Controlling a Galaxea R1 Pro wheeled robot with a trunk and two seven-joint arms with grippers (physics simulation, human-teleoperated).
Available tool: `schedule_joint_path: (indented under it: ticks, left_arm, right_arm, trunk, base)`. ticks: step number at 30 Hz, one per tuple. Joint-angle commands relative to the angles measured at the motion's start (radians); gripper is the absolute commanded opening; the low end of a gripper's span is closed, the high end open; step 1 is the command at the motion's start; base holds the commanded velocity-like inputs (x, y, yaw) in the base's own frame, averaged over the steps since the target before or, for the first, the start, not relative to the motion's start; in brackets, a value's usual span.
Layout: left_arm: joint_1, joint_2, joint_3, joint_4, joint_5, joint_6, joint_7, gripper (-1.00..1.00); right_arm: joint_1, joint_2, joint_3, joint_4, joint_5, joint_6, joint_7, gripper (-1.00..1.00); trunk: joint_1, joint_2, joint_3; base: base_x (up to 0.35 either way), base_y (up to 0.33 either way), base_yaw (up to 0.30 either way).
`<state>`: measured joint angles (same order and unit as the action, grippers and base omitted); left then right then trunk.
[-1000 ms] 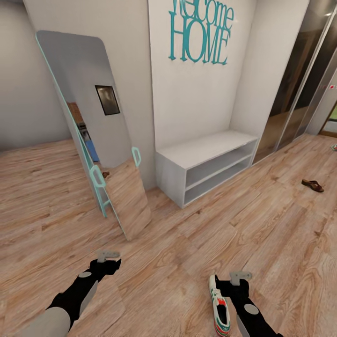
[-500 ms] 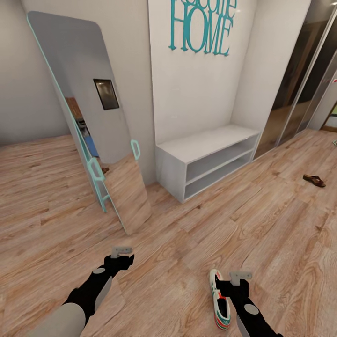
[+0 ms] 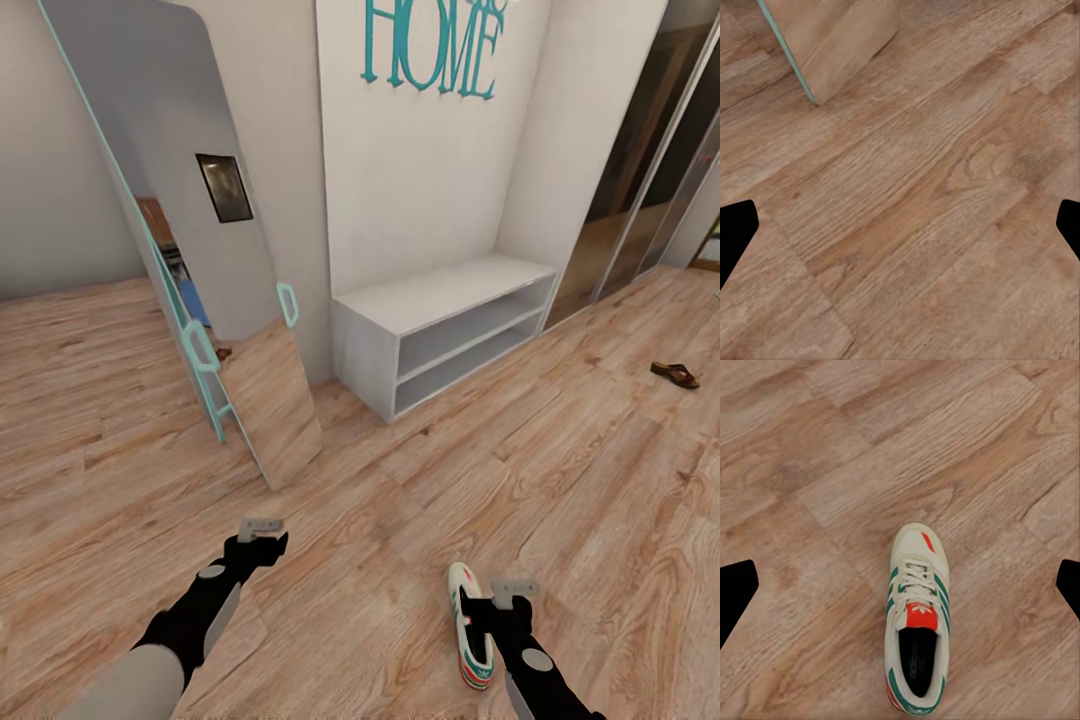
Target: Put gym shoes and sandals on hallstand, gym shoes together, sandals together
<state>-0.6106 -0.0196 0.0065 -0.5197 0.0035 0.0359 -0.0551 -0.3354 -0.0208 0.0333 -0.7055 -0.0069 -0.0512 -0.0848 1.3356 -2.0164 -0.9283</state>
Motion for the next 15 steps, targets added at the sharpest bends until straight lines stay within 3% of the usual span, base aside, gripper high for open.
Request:
schedule_joint_path:
  ticks: [1,15]
  left_arm:
    - [0.001,0.001,0.001,-0.005,0.001,0.004,-0.004,1.0]
    - [0.006,0.008,0.004,-0.019,0.002,0.001,-0.018,1.0]
  right_arm:
    - [-0.001,-0.001,0.004,0.0,-0.001,-0.002,-0.006,1.0]
    - [-0.001,-0.001,0.004,0.003,-0.001,-0.003,-0.006,1.0]
  trunk:
    - [0.004,-0.008,-0.006]
    - [0.057,-0.106,-0.072]
  base:
    - [0.0,0.0,0.0]
    - [0.0,0.0,0.0]
